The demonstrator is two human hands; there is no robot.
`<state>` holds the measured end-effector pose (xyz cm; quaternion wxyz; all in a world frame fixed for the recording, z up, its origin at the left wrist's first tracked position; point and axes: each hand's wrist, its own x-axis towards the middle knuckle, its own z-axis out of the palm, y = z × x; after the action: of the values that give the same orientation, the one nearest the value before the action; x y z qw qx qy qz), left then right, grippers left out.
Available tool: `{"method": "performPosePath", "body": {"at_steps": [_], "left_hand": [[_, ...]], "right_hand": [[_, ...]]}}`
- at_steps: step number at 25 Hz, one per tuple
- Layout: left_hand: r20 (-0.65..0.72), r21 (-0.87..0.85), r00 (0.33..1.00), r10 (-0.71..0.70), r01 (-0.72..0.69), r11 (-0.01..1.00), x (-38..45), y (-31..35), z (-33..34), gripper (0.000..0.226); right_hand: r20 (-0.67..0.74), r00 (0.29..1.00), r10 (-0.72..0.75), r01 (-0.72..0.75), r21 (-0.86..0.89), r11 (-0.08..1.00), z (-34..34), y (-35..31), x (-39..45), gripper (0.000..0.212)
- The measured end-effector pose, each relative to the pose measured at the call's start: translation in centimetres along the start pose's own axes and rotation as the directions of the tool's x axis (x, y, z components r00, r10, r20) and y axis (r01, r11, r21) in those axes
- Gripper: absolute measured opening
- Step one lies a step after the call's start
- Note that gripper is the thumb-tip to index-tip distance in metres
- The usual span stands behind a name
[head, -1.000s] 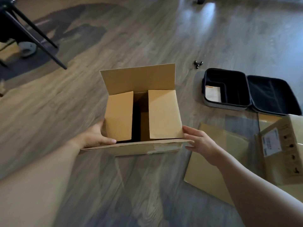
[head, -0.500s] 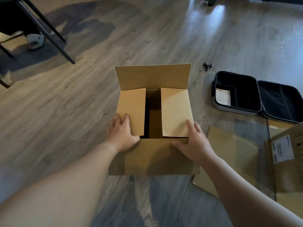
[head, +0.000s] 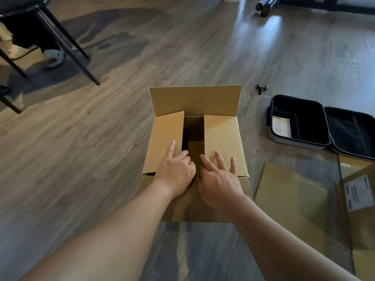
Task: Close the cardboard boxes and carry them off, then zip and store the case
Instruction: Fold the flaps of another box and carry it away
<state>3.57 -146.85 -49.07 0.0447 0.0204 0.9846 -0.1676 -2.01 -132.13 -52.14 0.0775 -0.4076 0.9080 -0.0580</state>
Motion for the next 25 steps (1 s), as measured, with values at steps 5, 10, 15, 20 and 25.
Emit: {"method": "performPosePath", "body": {"at_steps": [5,10,15,20,25], "left_hand": [[0.015,0.158,0.93,-0.367,0.36,0.92,1.0,-1.7,-3.0,0.018],[0.203,0.173,0.805,-0.557,0.53,0.83,0.3,-3.1,-1.7,0.05],[0.499,-0.059,0.662,-0.559,0.669,0.741,-0.4,-3.6,0.9,0.059],[0.548,-0.147,0.643,-0.535,0.704,0.695,-0.6,-4.6,1.8,0.06],[0.573,-0.196,0.574,-0.585,0.789,0.582,-1.4,-5.7,2.9,0.065]], "right_hand": [[-0.159,0.987,0.007,-0.007,-0.004,1.0,-3.1,1.3,1.6,0.048],[-0.387,0.913,0.13,-0.134,0.018,0.991,-5.5,4.2,0.8,0.049],[-0.388,0.834,0.392,-0.446,-0.056,0.893,-6.2,6.4,0.5,0.039],[-0.133,0.761,0.635,-0.648,-0.102,0.755,-5.2,8.7,-0.7,0.024],[0.102,0.854,0.51,-0.519,0.253,0.817,-2.0,7.5,-1.8,0.043]]}}
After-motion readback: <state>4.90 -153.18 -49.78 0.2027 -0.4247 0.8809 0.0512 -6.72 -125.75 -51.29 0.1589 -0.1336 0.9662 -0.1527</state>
